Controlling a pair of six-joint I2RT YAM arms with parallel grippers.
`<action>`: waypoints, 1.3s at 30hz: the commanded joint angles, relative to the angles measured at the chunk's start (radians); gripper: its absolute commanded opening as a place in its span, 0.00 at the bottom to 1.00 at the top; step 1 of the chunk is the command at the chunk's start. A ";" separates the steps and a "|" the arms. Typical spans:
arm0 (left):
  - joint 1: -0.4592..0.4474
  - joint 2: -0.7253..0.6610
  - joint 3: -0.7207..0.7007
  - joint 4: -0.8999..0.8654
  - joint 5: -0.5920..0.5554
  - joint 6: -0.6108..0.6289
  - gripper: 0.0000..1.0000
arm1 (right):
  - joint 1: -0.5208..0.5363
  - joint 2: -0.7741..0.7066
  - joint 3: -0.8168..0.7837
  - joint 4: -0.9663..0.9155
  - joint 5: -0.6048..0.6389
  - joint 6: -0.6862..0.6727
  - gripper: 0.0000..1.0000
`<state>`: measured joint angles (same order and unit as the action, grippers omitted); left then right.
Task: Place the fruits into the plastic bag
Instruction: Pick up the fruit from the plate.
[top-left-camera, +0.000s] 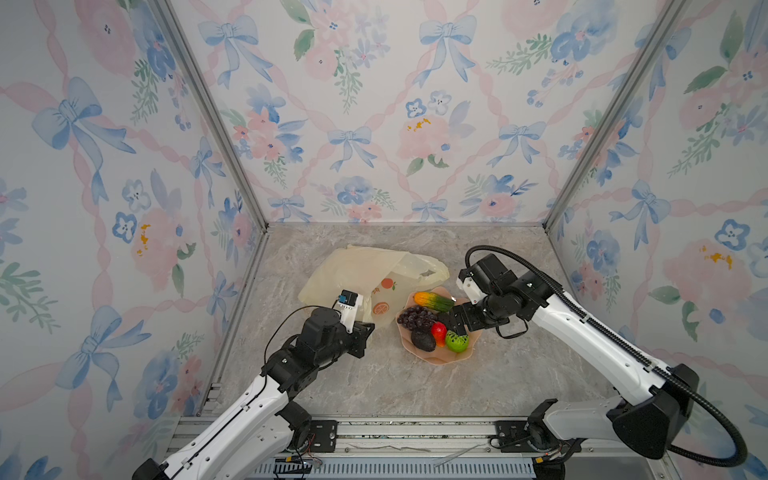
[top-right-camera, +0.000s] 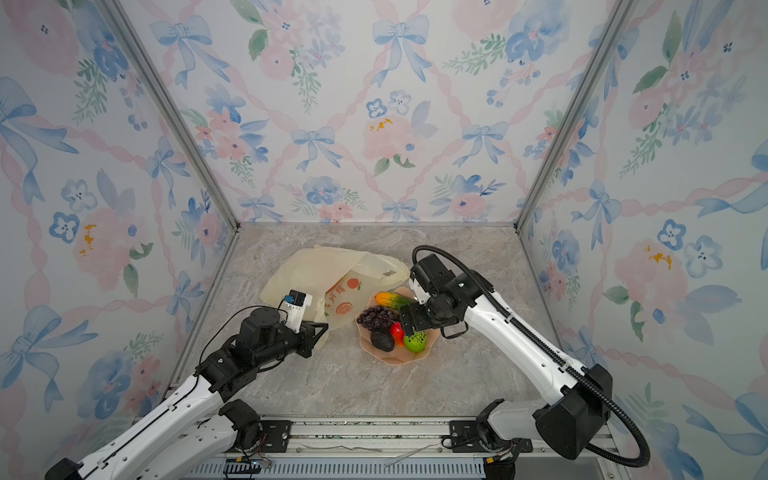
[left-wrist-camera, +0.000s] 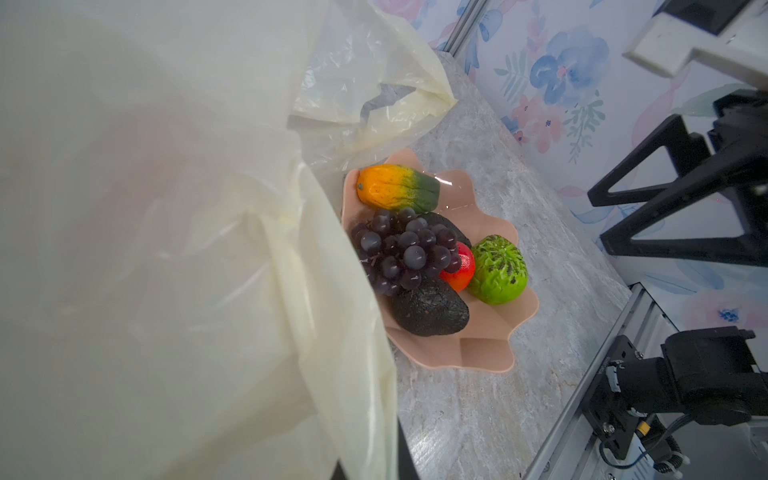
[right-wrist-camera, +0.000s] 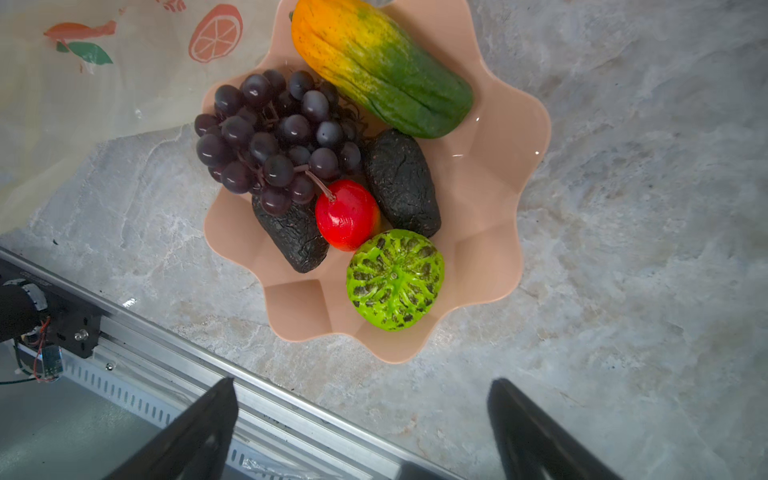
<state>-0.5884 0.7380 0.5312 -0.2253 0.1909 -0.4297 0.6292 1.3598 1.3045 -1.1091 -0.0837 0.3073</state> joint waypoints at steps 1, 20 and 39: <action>0.004 -0.007 0.001 0.012 0.004 0.008 0.00 | 0.009 0.054 -0.006 -0.063 -0.036 -0.046 0.96; 0.014 0.015 0.005 0.013 0.006 0.012 0.00 | 0.039 0.335 0.020 -0.072 0.013 -0.134 0.97; 0.014 -0.006 0.003 0.016 0.013 0.007 0.00 | 0.057 0.375 -0.005 -0.015 0.079 -0.102 0.90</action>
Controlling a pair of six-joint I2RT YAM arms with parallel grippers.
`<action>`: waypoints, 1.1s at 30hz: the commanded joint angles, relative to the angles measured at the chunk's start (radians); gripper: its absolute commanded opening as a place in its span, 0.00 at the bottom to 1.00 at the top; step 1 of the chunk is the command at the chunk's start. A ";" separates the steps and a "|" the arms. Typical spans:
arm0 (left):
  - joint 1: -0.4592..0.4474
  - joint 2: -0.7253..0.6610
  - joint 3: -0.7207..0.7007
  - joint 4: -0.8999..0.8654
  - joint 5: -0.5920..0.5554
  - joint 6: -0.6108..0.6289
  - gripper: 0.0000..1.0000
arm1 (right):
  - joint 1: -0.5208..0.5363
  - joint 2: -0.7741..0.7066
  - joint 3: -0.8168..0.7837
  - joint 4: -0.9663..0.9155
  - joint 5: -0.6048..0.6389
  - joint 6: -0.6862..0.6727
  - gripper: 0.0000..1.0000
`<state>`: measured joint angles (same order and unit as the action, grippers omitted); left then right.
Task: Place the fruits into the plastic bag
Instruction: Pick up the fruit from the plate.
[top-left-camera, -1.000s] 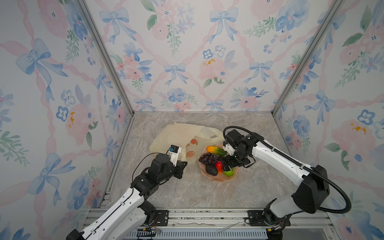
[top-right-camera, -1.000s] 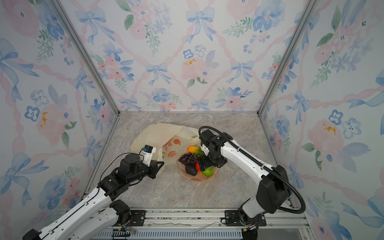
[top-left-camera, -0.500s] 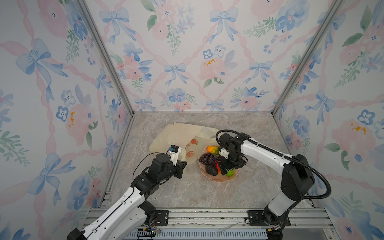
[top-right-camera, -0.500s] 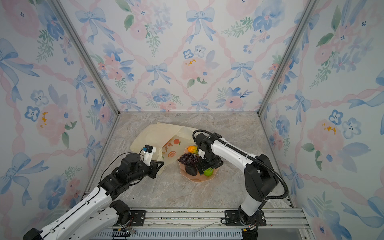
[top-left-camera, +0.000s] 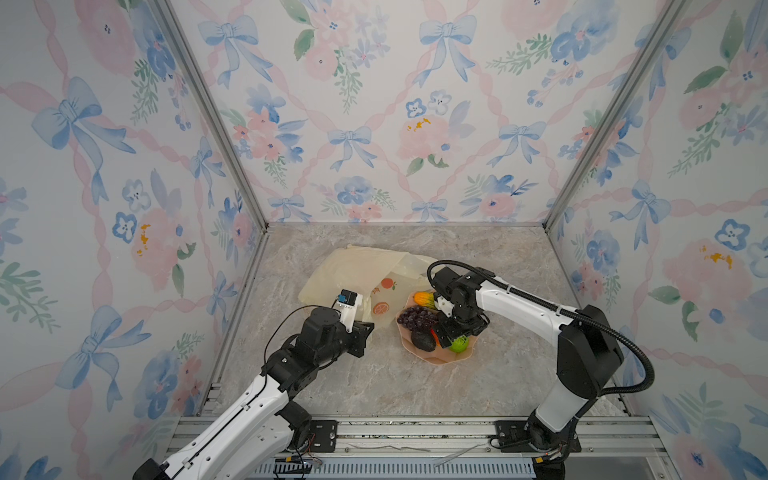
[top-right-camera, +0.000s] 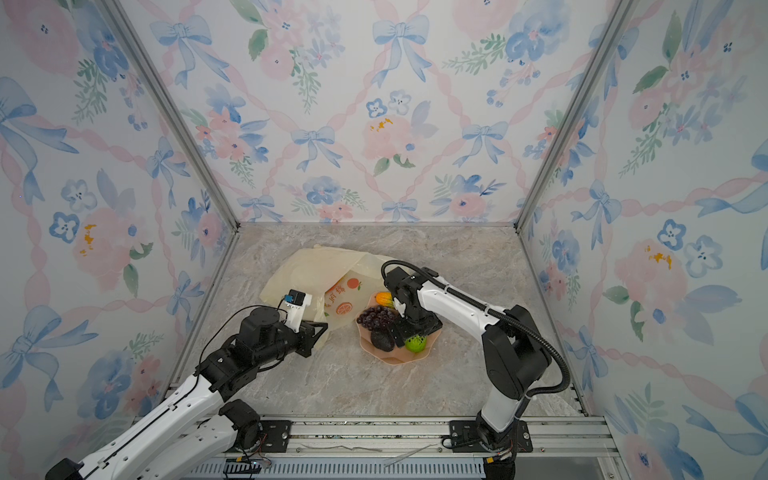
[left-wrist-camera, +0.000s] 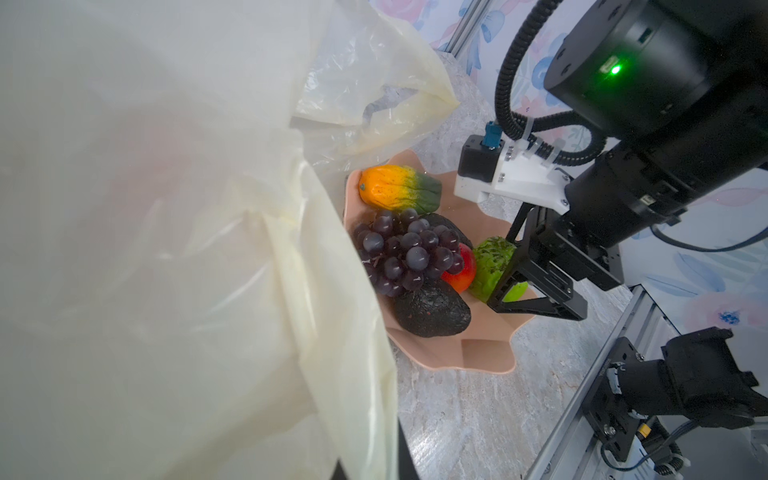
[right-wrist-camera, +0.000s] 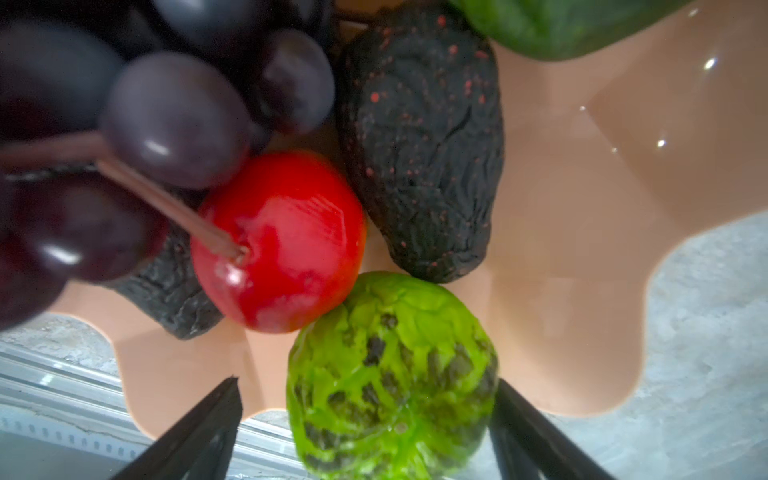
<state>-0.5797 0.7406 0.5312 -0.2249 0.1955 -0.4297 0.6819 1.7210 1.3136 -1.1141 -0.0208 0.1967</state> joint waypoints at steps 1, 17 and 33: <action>0.005 -0.007 0.001 0.016 0.010 0.007 0.00 | 0.005 0.014 -0.016 -0.010 0.016 0.007 0.90; 0.006 -0.005 0.000 0.016 0.012 0.007 0.00 | 0.011 0.024 -0.042 0.000 0.015 0.014 0.85; 0.006 -0.013 0.000 0.018 0.013 0.006 0.00 | 0.009 -0.014 -0.034 -0.024 0.058 0.025 0.64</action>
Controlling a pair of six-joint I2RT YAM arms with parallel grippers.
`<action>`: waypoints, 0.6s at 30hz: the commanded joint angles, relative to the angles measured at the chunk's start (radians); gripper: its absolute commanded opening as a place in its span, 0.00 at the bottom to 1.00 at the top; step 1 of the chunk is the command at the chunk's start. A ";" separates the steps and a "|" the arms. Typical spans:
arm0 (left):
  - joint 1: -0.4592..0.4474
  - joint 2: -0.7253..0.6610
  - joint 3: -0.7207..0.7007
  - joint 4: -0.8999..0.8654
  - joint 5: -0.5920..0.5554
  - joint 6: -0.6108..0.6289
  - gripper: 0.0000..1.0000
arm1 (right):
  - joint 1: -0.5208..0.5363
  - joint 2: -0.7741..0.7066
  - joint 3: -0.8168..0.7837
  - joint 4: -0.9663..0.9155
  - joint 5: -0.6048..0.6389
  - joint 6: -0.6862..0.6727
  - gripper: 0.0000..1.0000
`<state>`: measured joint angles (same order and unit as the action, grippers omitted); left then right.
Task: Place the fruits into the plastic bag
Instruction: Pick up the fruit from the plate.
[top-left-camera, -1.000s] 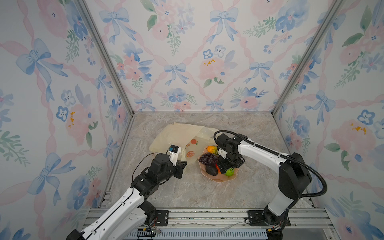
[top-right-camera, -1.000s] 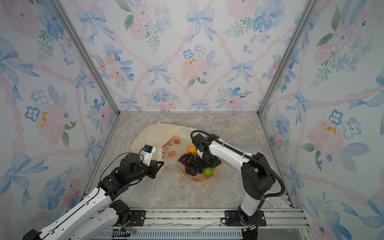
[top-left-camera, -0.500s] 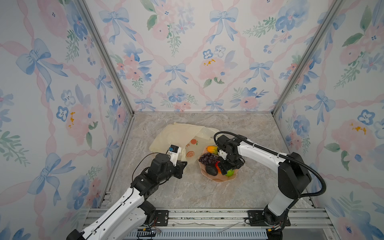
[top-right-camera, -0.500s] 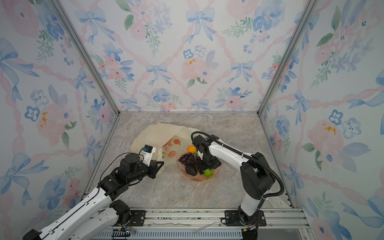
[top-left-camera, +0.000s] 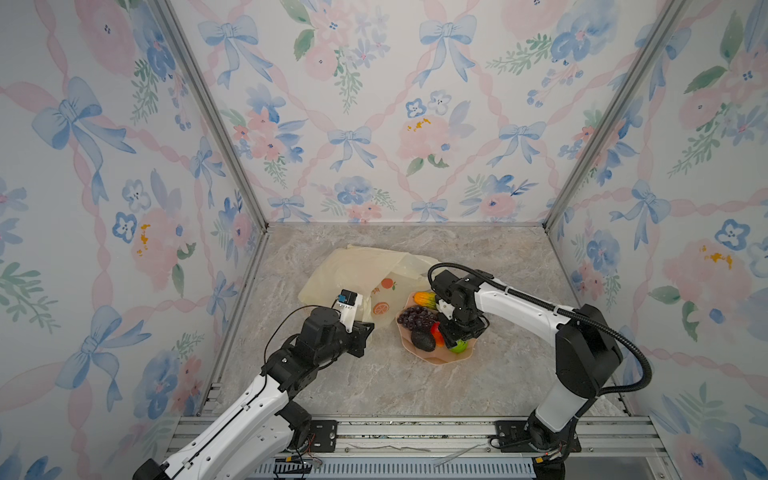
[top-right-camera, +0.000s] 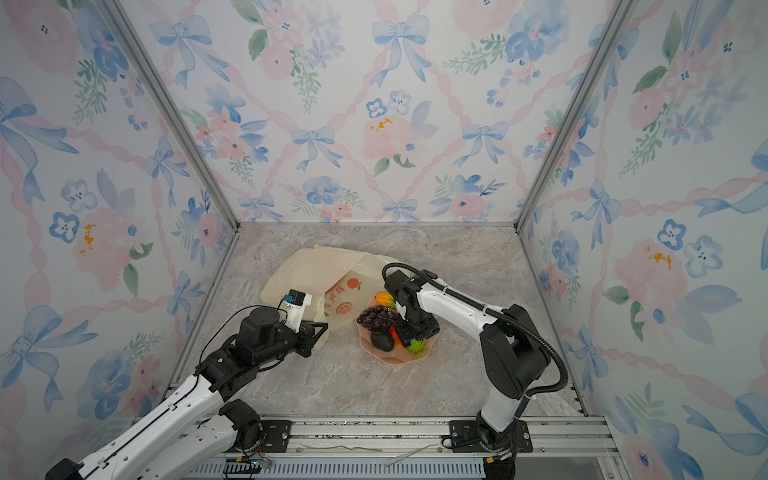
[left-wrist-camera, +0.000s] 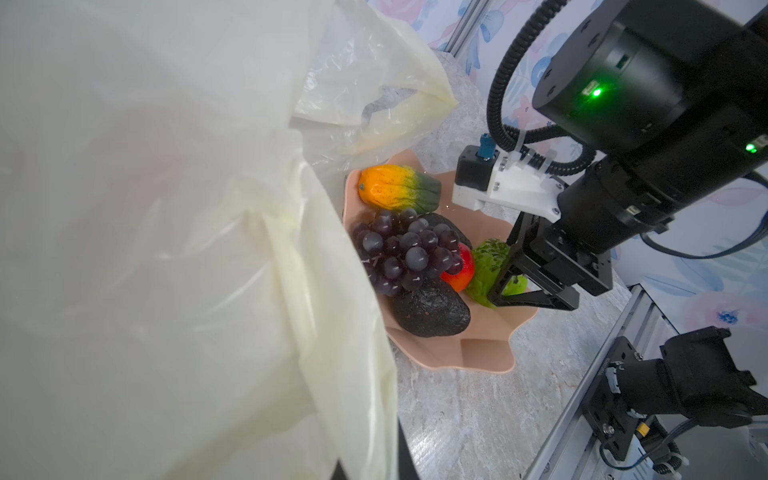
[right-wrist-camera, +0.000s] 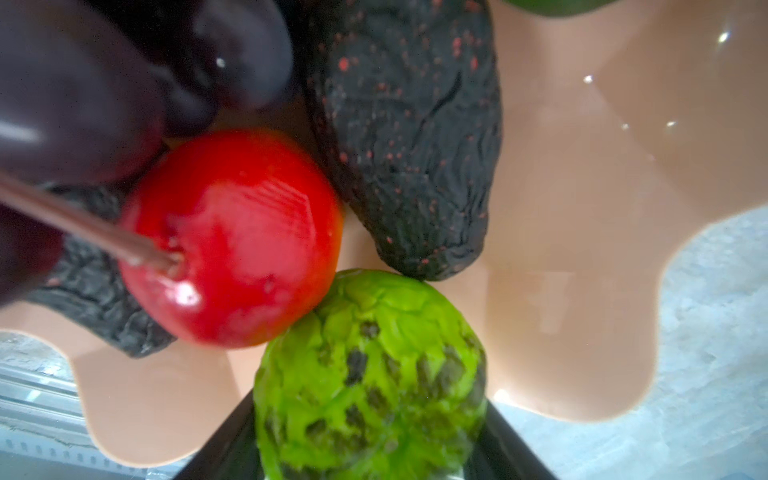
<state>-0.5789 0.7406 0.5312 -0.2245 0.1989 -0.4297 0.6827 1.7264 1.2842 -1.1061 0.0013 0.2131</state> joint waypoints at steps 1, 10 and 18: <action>0.004 -0.013 0.001 0.017 0.010 0.005 0.00 | 0.006 -0.026 0.001 -0.038 0.042 0.008 0.64; 0.005 -0.016 -0.001 0.017 0.011 0.004 0.00 | -0.042 -0.127 0.032 -0.094 0.055 0.005 0.63; 0.005 -0.020 -0.002 0.019 0.014 0.000 0.00 | -0.150 -0.258 0.058 -0.107 -0.074 0.023 0.62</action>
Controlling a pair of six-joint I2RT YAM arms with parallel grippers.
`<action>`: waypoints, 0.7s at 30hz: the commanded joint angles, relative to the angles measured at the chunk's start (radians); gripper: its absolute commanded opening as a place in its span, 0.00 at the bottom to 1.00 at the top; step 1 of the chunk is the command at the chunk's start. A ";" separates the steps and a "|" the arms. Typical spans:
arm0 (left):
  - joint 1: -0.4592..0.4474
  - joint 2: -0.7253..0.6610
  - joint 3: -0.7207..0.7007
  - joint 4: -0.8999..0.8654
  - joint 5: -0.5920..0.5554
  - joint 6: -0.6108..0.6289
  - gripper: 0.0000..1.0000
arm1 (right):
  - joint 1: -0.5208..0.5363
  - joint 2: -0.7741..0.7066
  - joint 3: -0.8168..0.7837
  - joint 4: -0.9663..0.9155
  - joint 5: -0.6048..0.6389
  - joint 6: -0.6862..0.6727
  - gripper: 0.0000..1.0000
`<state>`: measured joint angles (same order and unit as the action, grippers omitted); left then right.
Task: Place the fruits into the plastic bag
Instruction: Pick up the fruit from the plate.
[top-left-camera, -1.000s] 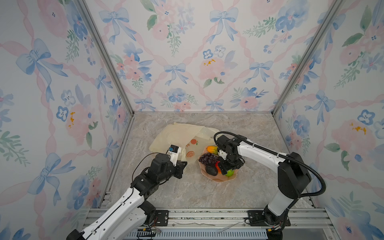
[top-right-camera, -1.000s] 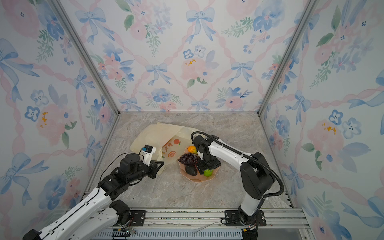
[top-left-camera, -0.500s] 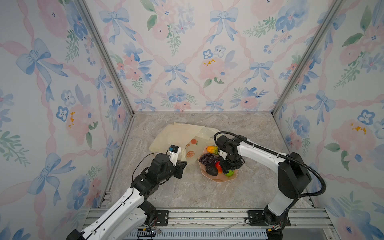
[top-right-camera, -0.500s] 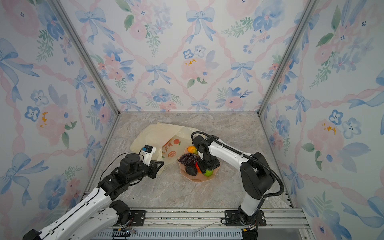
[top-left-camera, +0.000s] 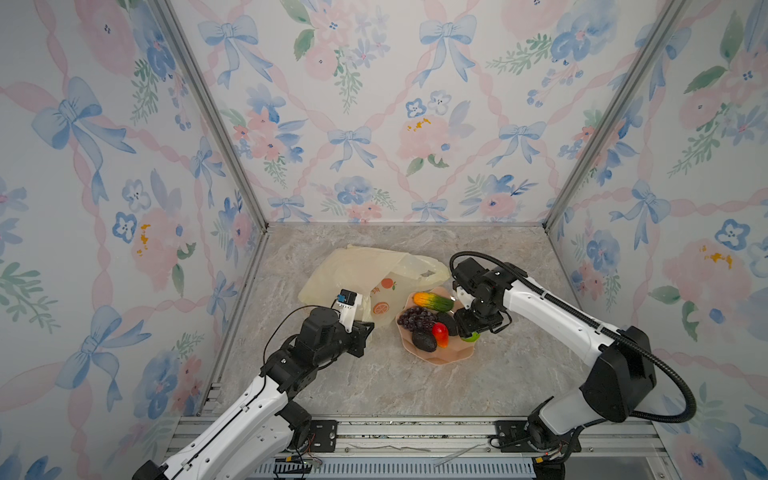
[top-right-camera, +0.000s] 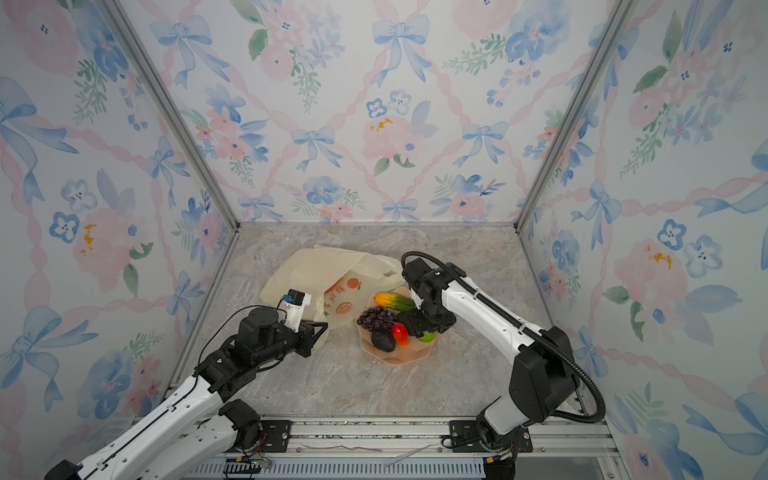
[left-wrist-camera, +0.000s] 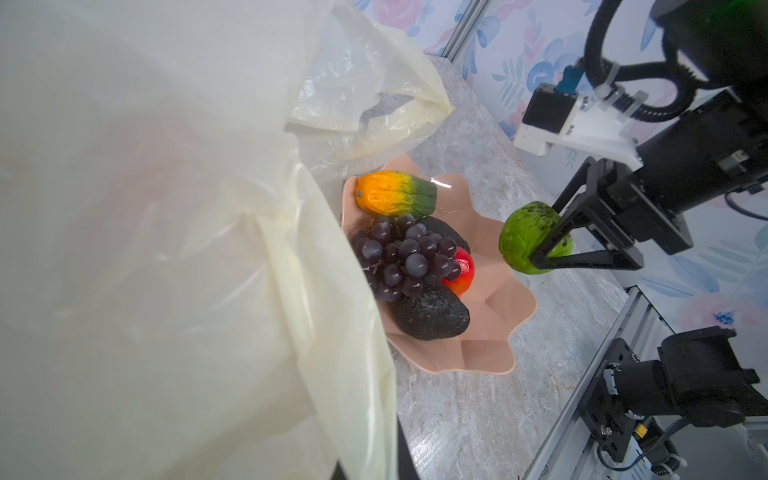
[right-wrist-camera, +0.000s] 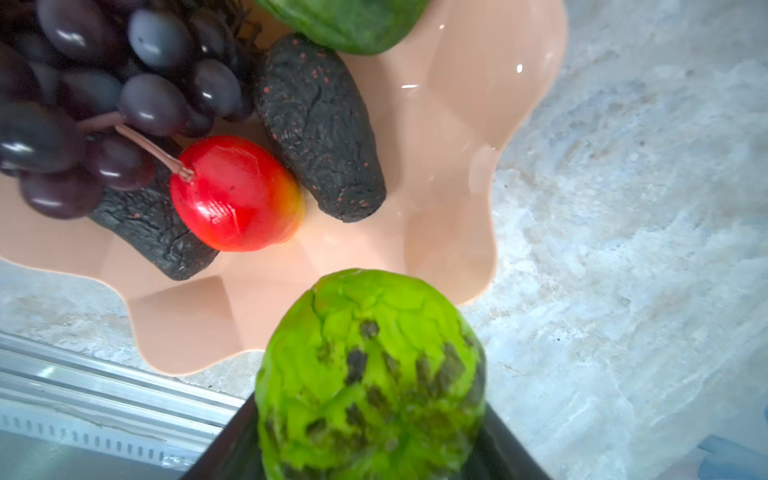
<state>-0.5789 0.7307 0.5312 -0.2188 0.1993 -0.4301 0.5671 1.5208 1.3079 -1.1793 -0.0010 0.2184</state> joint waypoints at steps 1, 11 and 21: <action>0.006 -0.012 -0.004 0.014 0.015 -0.001 0.00 | -0.049 -0.068 0.037 -0.028 -0.100 0.022 0.62; 0.006 -0.026 -0.006 0.015 0.014 -0.004 0.00 | -0.184 -0.215 -0.016 0.188 -0.446 0.206 0.61; 0.005 -0.037 -0.005 0.018 0.017 -0.002 0.00 | -0.213 -0.268 -0.154 0.571 -0.613 0.541 0.61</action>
<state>-0.5789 0.7055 0.5312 -0.2100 0.1997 -0.4301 0.3599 1.2625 1.1961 -0.7895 -0.5297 0.6029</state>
